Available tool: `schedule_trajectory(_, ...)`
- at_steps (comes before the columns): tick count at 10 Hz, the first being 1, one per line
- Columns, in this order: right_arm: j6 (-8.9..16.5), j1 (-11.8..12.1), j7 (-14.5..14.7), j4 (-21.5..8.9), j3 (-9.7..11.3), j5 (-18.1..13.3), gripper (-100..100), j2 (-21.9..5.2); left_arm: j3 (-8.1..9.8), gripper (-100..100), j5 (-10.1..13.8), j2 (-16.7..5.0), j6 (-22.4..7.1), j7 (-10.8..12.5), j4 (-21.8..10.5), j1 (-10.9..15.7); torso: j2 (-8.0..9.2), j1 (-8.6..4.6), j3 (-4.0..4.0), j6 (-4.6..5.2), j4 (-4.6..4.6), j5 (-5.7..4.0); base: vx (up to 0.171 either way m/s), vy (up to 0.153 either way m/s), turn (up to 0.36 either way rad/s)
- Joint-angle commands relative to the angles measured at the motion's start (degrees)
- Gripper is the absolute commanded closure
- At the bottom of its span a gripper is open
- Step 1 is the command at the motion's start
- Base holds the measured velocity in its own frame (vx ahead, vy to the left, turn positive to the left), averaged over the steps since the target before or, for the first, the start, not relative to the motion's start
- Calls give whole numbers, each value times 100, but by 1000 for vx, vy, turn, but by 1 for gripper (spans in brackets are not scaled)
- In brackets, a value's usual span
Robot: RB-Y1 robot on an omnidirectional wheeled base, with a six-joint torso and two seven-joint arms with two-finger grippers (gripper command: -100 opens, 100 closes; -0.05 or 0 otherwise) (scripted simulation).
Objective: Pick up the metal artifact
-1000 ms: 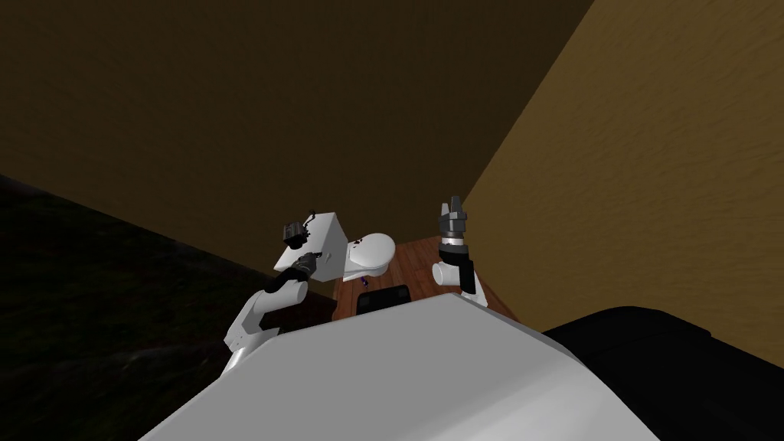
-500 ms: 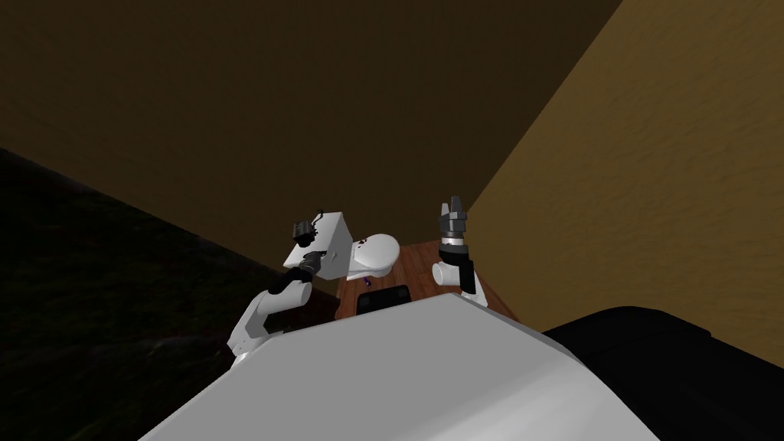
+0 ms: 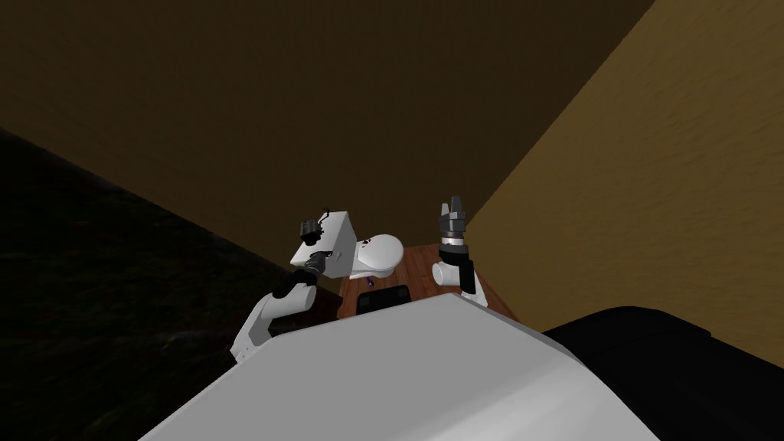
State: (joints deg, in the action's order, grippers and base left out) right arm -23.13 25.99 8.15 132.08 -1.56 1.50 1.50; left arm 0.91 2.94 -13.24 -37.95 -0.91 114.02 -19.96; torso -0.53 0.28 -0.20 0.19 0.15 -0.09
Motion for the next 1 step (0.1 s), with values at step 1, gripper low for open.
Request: schedule_trajectory(1,0,0,0,0,0,0,0,0,0,0,0,0,0,0,0,0,0,0,0,0,0,0,0,0,0)
